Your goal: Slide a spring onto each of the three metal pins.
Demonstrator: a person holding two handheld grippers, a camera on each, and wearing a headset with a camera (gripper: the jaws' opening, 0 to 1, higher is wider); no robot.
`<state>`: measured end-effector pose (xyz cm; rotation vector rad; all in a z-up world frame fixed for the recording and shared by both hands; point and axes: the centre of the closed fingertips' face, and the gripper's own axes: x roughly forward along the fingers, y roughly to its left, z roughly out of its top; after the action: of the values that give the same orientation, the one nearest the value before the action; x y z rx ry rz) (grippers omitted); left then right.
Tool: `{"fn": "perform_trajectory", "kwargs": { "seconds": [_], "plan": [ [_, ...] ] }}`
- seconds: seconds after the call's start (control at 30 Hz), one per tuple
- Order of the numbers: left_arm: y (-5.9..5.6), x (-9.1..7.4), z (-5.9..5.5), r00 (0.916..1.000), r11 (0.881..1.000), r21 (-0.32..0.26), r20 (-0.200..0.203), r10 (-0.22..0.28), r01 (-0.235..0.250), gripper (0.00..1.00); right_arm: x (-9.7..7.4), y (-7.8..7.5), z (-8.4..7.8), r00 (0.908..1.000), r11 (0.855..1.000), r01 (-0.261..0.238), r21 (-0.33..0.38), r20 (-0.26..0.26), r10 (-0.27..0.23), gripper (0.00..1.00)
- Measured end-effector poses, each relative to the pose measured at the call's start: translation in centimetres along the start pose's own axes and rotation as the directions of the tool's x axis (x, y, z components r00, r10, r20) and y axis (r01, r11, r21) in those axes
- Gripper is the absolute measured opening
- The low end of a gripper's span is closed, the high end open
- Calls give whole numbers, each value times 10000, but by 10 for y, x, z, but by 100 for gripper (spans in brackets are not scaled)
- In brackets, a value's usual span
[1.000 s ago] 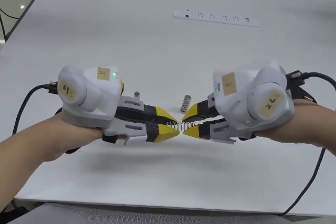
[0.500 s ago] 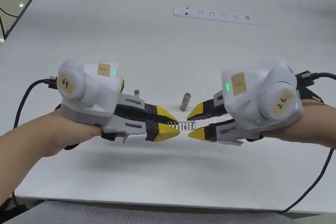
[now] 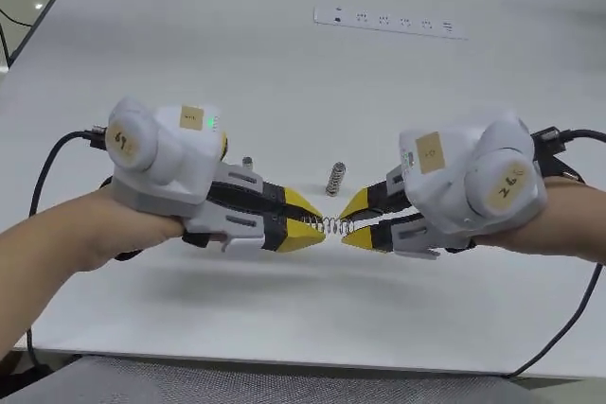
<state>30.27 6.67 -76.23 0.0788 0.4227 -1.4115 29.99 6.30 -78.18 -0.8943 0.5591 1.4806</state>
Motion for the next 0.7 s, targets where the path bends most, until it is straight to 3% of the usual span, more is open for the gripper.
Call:
{"fn": "perform_trajectory", "kwargs": {
  "seconds": [0.3, 0.7],
  "plan": [
    [2, 1, -3, 9999, 9999, 69, -135, 90, -90, 2, -3, -2, 2, 9998, 9998, 177, 74, 103, -178, 6],
    [6, 1, -6, 9994, 9994, 187, -213, 283, -279, 2, -14, -9, 19, 9985, 9999, 169, -24, 513, -168, 6]
  ]
}}
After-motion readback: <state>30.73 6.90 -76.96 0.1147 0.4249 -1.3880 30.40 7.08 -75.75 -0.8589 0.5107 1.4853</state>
